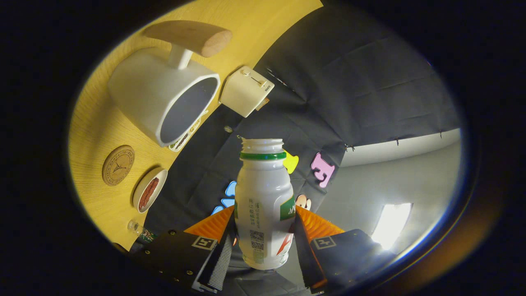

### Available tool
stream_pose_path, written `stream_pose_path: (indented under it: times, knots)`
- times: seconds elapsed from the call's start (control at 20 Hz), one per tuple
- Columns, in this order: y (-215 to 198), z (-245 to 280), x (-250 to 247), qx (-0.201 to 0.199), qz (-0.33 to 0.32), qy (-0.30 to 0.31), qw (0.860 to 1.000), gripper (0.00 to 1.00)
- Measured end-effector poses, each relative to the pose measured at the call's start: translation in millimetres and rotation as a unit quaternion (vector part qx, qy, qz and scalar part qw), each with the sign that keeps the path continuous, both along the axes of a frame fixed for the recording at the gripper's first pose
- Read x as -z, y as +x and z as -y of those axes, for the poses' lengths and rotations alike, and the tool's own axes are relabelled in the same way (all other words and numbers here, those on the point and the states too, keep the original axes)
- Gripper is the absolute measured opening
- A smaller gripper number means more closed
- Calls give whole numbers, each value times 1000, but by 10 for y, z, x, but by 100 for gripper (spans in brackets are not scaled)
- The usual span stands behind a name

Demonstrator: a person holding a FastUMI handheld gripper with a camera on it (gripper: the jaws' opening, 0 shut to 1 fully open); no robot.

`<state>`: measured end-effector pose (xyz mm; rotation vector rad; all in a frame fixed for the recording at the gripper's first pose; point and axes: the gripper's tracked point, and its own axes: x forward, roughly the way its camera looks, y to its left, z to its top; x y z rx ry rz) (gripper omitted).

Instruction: Take the bottle from table, then pour the juice into the cup, finally place the bottle on the coaster

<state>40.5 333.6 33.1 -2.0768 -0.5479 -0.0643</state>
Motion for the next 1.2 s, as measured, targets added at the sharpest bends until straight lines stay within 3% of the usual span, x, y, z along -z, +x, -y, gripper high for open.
stream_pose_path:
  times: [0.4, 0.6, 0.7, 1.0, 1.2]
  knots:
    - [-1, -10, 15, -5, 9, -21, 1000, 70]
    - [91, 138, 97, 14, -24, 18, 999, 70]
    - [147, 225, 179, 23, -62, 69, 995, 70]
    - [247, 389, 414, 37, -182, 250, 950, 70]
    - [310, 434, 543, 40, -240, 352, 904, 70]
